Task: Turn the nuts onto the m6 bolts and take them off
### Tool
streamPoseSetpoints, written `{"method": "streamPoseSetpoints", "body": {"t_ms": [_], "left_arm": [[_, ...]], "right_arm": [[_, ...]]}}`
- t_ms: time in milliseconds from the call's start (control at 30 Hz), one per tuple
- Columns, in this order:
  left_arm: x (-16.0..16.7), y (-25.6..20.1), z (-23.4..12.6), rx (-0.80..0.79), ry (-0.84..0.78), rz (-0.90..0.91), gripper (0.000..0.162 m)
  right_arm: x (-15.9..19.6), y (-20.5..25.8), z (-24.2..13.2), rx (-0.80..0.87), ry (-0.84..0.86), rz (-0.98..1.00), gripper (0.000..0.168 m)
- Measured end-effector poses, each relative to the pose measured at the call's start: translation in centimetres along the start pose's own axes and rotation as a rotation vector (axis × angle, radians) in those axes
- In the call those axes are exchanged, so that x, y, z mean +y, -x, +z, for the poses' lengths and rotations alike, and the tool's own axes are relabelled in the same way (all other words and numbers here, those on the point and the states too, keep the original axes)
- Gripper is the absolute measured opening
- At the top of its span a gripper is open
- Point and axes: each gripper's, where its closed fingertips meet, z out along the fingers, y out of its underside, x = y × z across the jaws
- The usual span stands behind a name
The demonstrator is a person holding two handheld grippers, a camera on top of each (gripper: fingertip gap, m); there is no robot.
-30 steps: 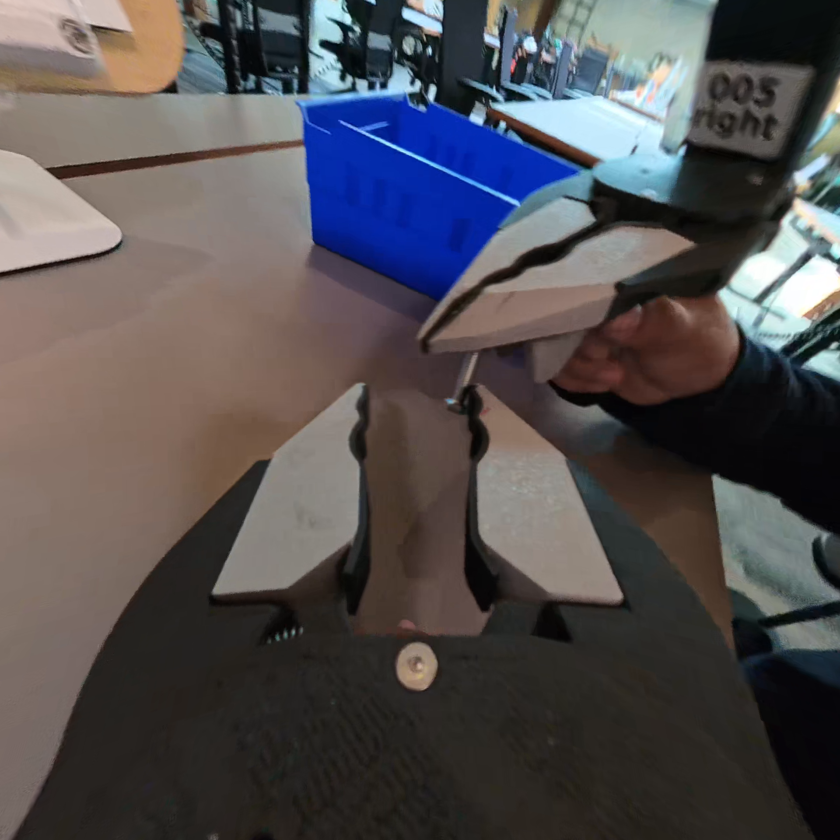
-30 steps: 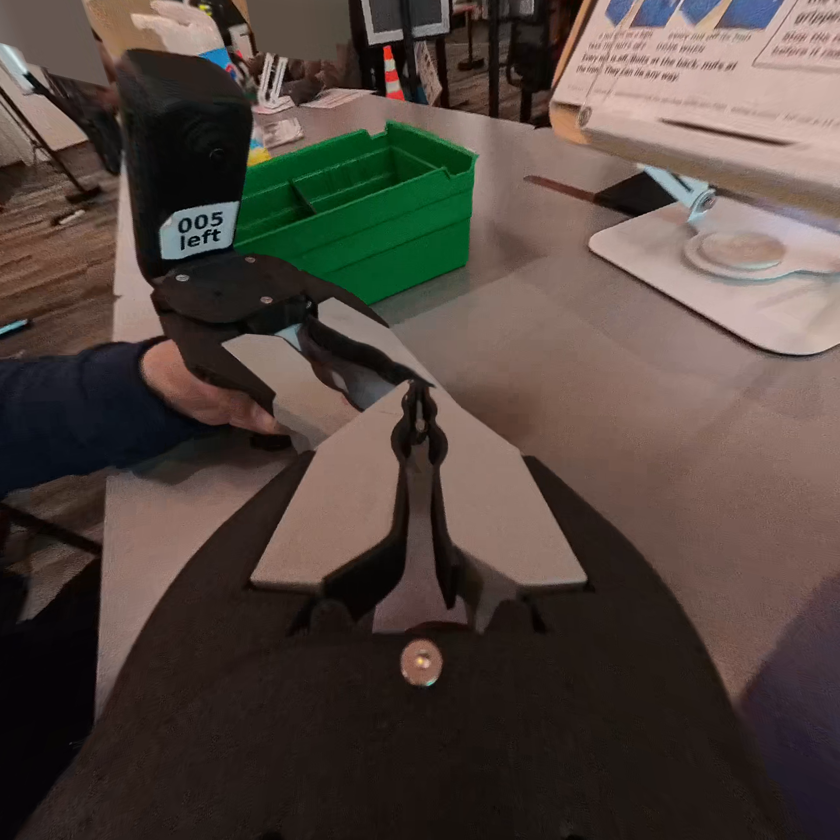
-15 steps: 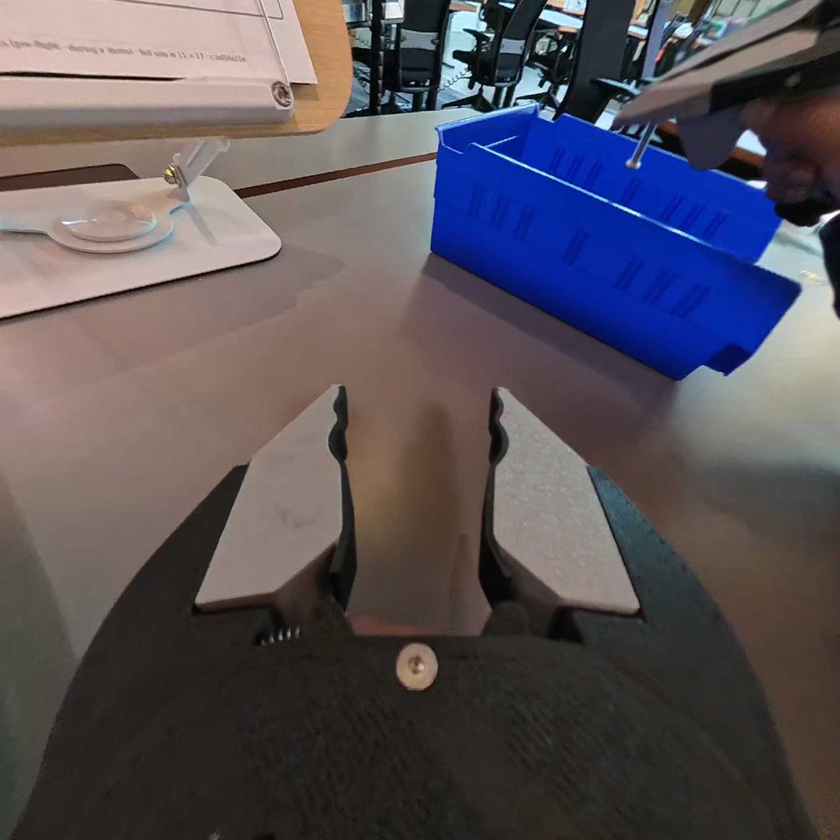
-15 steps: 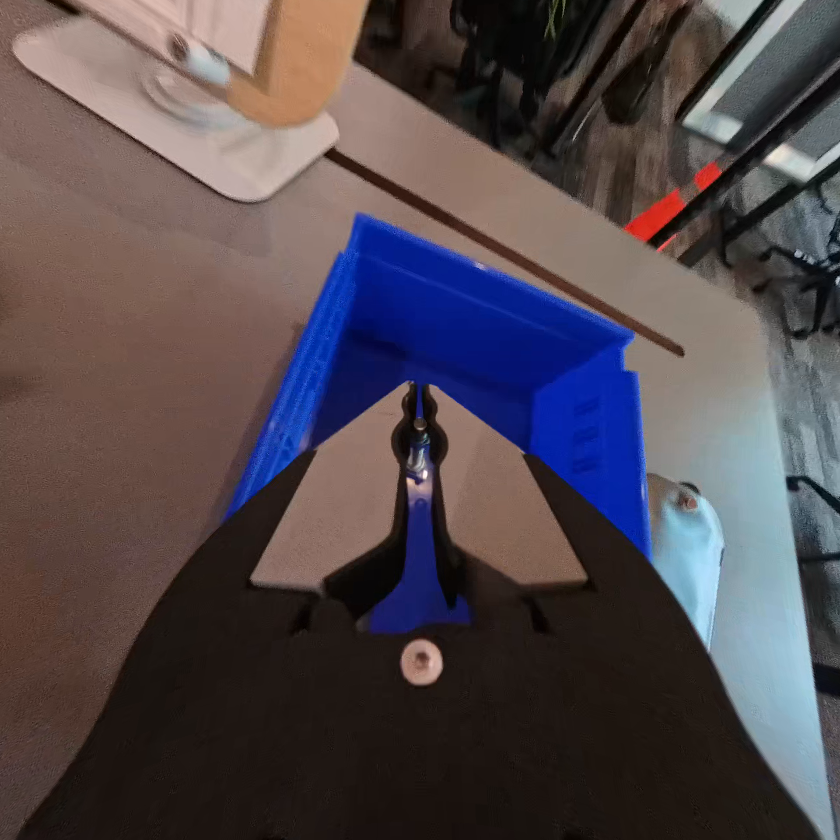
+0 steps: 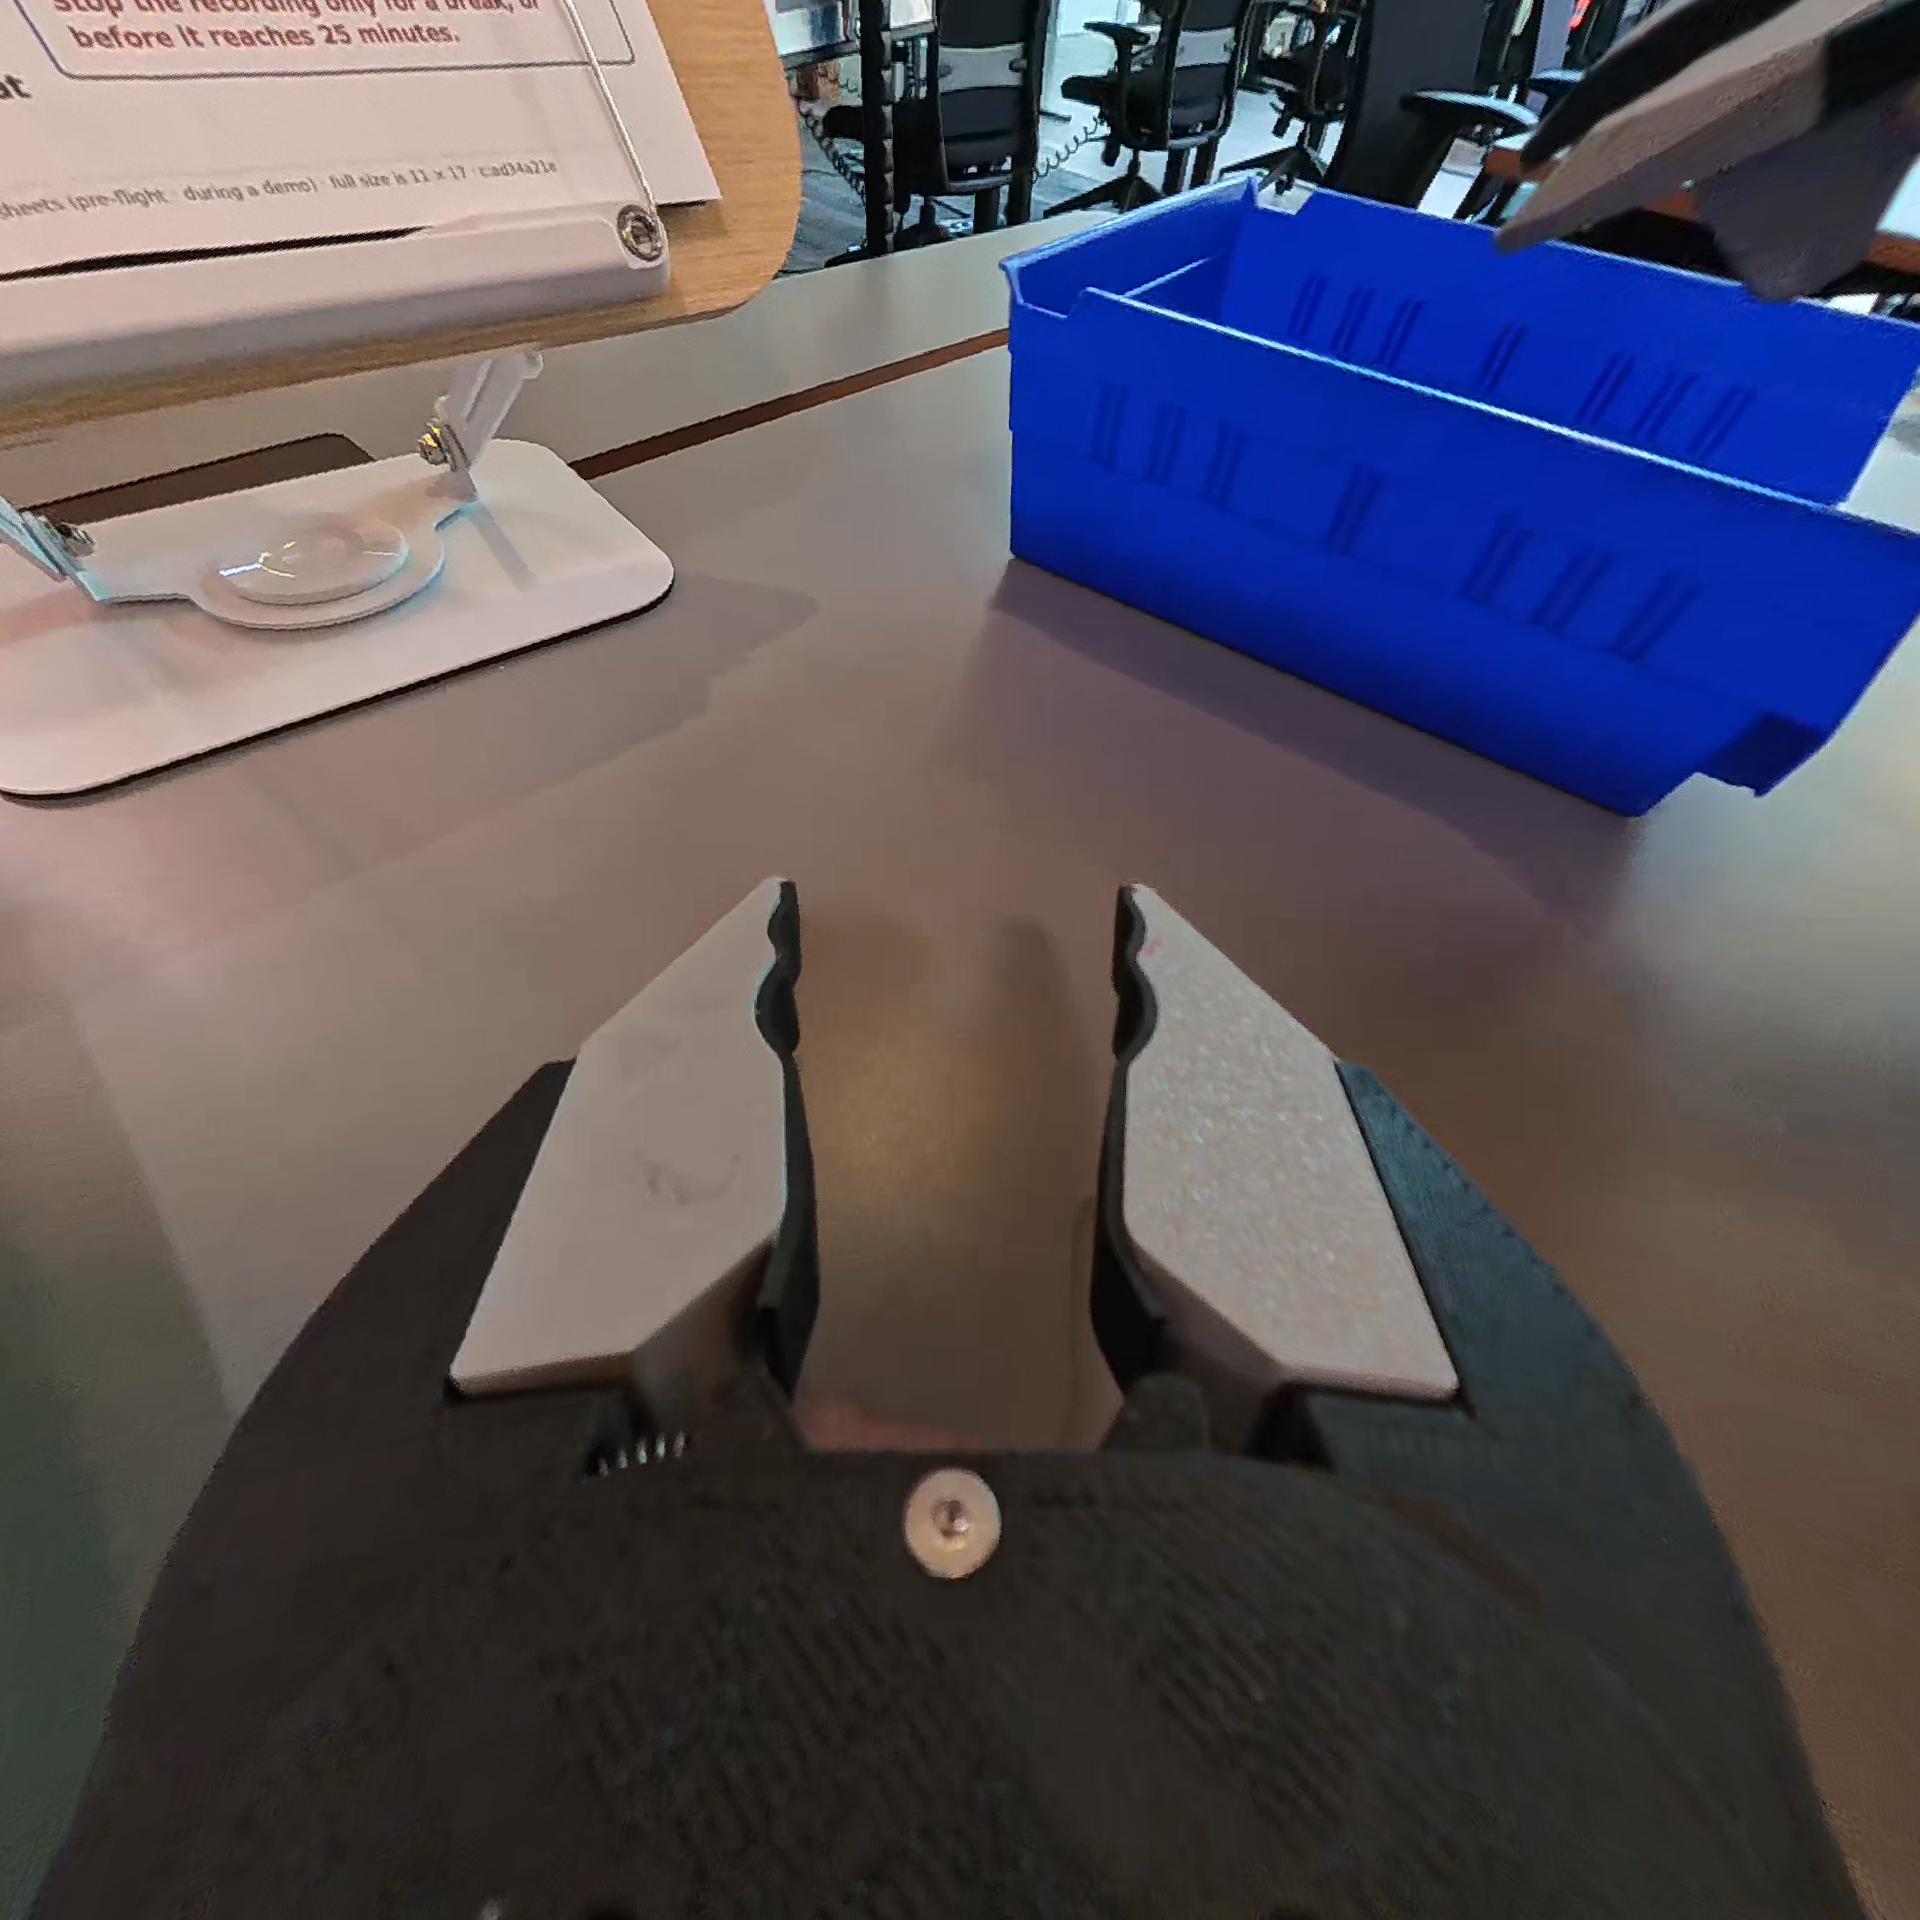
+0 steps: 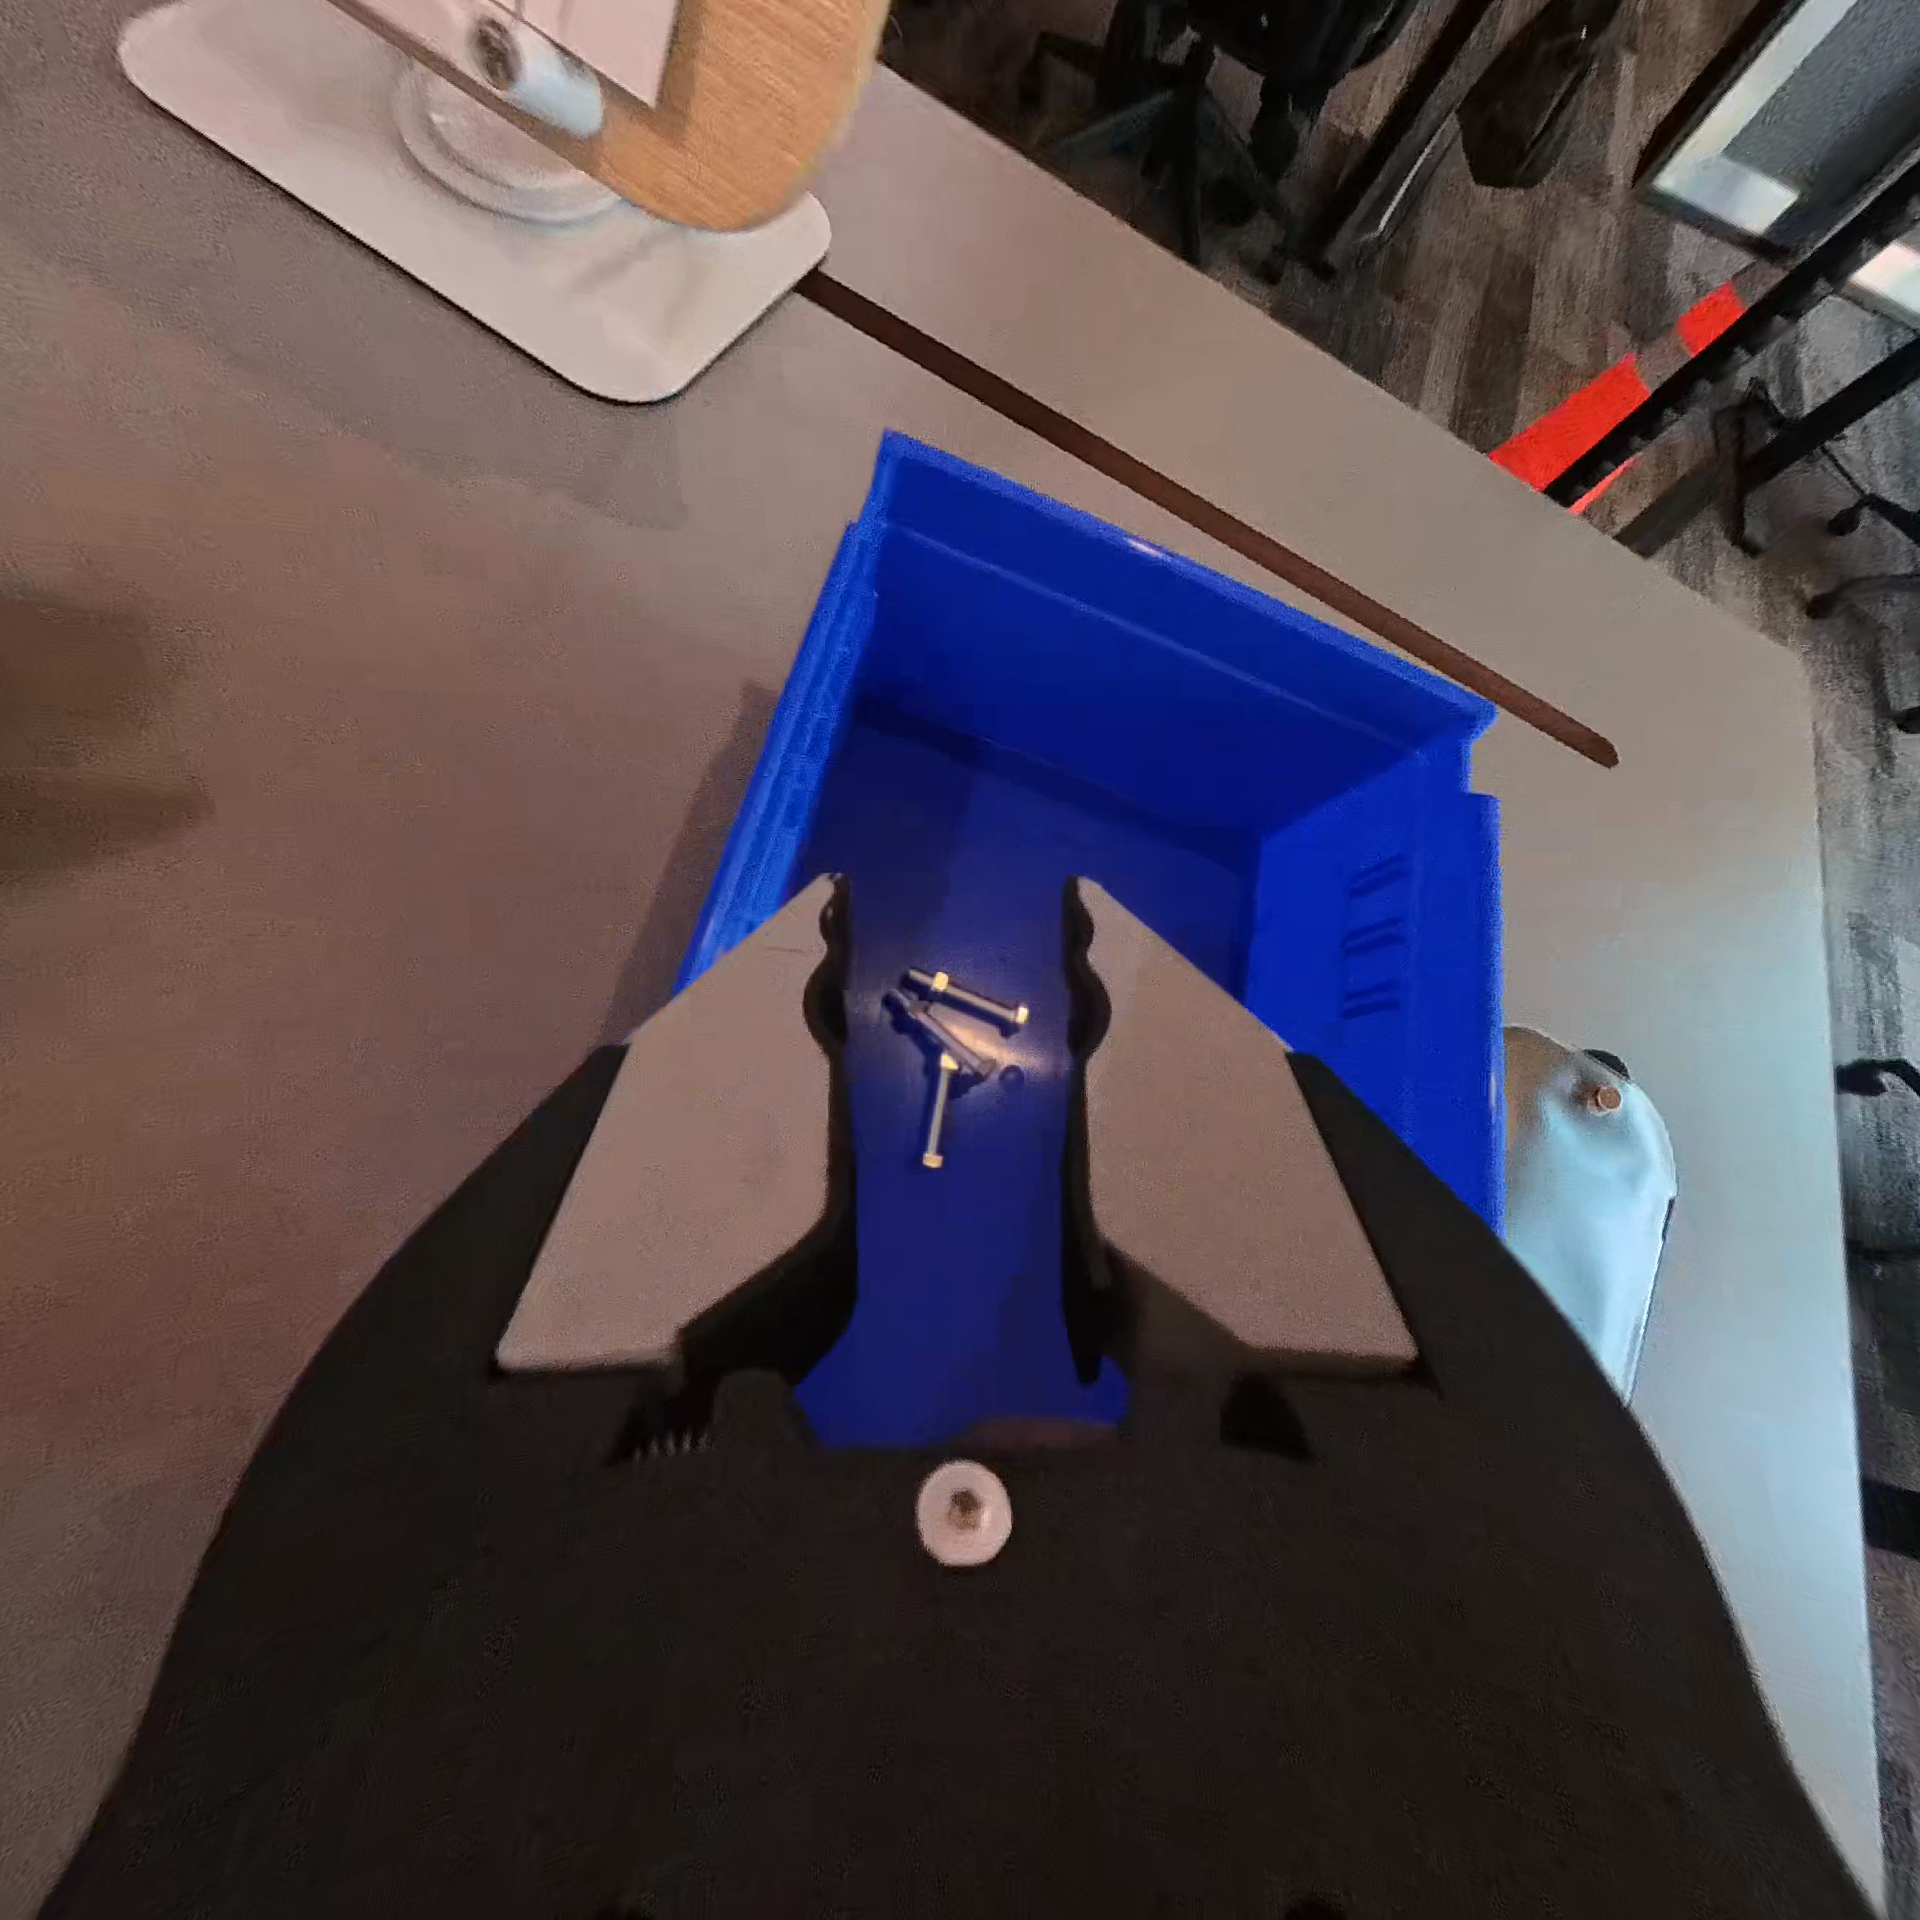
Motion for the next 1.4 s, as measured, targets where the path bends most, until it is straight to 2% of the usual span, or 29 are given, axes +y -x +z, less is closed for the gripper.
{"method": "streamPoseSetpoints", "body": {"t_ms": [233, 367, 467, 533, 600, 700, 833, 933, 1000, 1033, 1067, 1100, 1133, 1167, 1233, 1400], "left_arm": [[0.2, 0.4, 0.2, -0.021, -0.002, 0.026, 0.058], [-0.1, -0.6, 0.2, 0.019, -0.017, 0.055, 0.059], [-0.4, -0.1, -0.6, -0.062, -0.043, 0.122, 0.061], [-0.2, -1.1, -2.7, -0.077, -0.036, 0.151, 0.065], [-1.0, -2.9, -6.6, -0.075, -0.094, 0.157, 0.065], [-1.6, -4.1, -13.7, -0.141, -0.156, 0.138, 0.059], [1.1, 1.2, -21.1, -0.487, -0.076, 0.121, 0.063], [3.6, 5.3, -21.7, -0.603, 0.022, 0.078, 0.065], [5.9, 7.8, -20.1, -0.641, 0.126, 0.042, 0.067], [7.0, 8.2, -18.8, -0.608, 0.171, 0.014, 0.060], [7.4, 8.6, -18.0, -0.597, 0.193, 0.033, 0.043], [7.0, 8.9, -17.9, -0.616, 0.182, 0.099, 0.011], [7.1, 9.9, -18.4, -0.686, 0.209, 0.084, 0.004], [6.9, 10.3, -18.7, -0.688, 0.217, 0.108, 0.004], [6.2, 10.0, -19.2, -0.638, 0.148, 0.070, 0.003], [4.2, 9.0, -22.2, -0.660, 0.066, 0.111, 0.003]], "right_arm": [[-5.1, 6.1, -4.7, -0.160, -0.219, -0.044, 0.045], [-5.0, 10.1, -5.0, -0.256, -0.286, -0.070, 0.051], [-2.8, 11.2, -4.9, -0.255, -0.298, -0.077, 0.053], [-0.6, 11.1, -5.5, -0.243, -0.296, -0.081, 0.053], [2.0, 9.8, -6.1, -0.200, -0.292, -0.080, 0.053], [6.2, 9.0, -6.8, -0.230, -0.251, -0.044, 0.060], [9.8, 9.4, -6.6, -0.251, -0.210, -0.043, 0.073], [10.5, 9.3, -4.8, -0.210, -0.181, -0.046, 0.077], [10.8, 8.7, -2.8, -0.168, -0.143, -0.030, 0.076], [10.7, 8.2, -2.1, -0.124, -0.128, -0.034, 0.076], [10.7, 7.4, -1.7, -0.067, -0.120, -0.062, 0.065], [11.0, 7.1, -1.6, -0.036, -0.092, -0.102, 0.049], [11.0, 7.5, -1.8, -0.062, -0.075, -0.109, 0.026], [10.8, 7.8, -2.2, -0.081, -0.081, -0.095, 0.010], [11.2, 7.6, -2.7, -0.063, -0.081, -0.133, 0.007], [11.2, 10.1, -4.3, -0.139, -0.119, -0.132, 0.004]]}}
